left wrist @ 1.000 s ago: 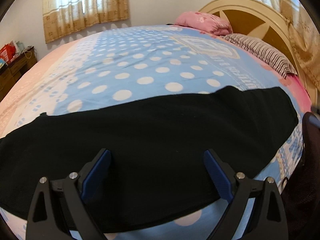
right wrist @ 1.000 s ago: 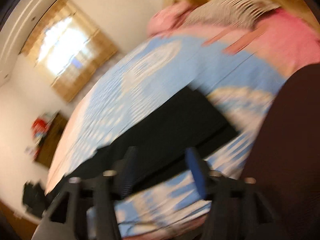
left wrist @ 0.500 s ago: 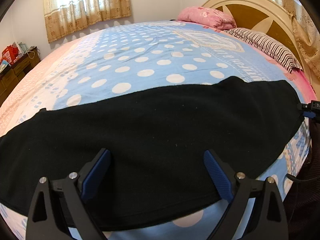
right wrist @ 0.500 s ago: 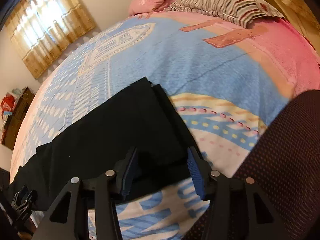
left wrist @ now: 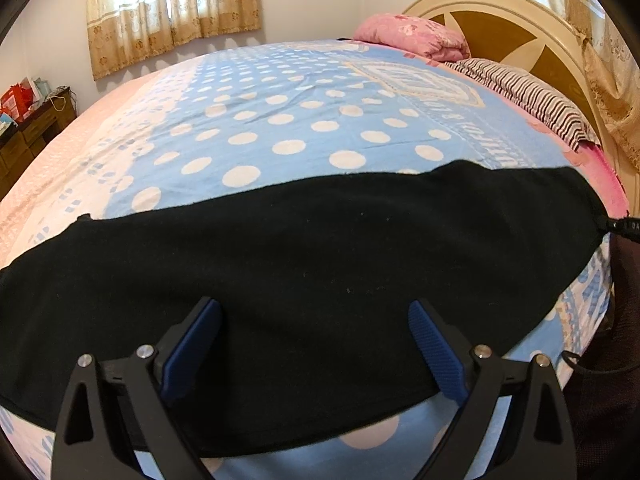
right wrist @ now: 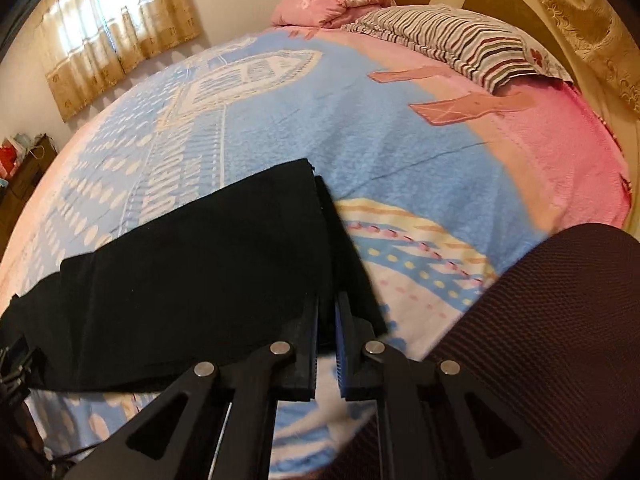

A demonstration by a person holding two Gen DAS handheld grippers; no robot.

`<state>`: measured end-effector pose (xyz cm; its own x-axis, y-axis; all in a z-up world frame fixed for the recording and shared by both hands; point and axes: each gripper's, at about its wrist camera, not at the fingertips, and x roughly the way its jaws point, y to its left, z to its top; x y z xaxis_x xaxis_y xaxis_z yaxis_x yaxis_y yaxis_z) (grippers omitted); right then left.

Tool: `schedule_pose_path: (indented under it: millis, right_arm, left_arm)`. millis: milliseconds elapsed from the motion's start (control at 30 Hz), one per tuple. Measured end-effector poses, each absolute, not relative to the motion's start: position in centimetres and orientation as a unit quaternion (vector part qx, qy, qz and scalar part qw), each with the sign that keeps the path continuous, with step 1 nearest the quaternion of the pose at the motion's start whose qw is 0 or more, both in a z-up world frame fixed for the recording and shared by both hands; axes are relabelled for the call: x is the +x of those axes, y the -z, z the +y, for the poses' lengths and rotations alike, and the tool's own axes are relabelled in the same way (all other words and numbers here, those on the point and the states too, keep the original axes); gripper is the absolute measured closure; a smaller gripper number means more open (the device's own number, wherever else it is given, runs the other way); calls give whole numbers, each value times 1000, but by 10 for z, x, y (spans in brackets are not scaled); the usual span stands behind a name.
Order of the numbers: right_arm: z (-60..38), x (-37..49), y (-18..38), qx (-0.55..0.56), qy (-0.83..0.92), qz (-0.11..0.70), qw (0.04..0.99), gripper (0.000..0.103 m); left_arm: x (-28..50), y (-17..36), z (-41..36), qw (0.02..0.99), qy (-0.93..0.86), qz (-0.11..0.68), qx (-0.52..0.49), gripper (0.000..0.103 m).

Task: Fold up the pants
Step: 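Open the right gripper and release the pants edge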

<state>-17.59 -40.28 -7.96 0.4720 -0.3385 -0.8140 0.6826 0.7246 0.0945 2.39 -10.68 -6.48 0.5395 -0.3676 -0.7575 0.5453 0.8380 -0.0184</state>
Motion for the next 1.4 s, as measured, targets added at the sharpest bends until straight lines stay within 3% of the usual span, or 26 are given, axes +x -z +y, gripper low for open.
schedule_pose_path:
  millis: [333,533,867,1067,1167,1233,1267,1300,1400]
  right_arm:
    - [-413,-174,100,195,302,464,810,90]
    - [-416,-202,58,215,365,353,834,87]
    - [-430,-119,95,233,286,397,840,87]
    - [-454,-112,90,283,259,386,839,87]
    - [-454,-137,68,289,262,334,858,86]
    - [-454,-161,56,299,257,300,869,64]
    - [-454,-168,56,305,255,299,867,35]
    - [-453,-177,58,312,254,309,862,26]
    - [-447,-184,70,299,254,350,850,26]
  left_arm:
    - [22,54,-113,874,268,384,127,6]
    - [32,52,-110,878,262,387,100,6]
    - [21,72,-122,880,239,387,135,4]
    - [19,76,-117,886,229,383,123,0]
    - [17,74,-117,883,237,383,131,0]
    - [18,70,-112,884,237,383,126,0]
    - [18,66,-109,887,236,378,119,0]
    - [18,62,-105,891,236,371,110,0]
    - [20,57,-102,897,231,365,98,0]
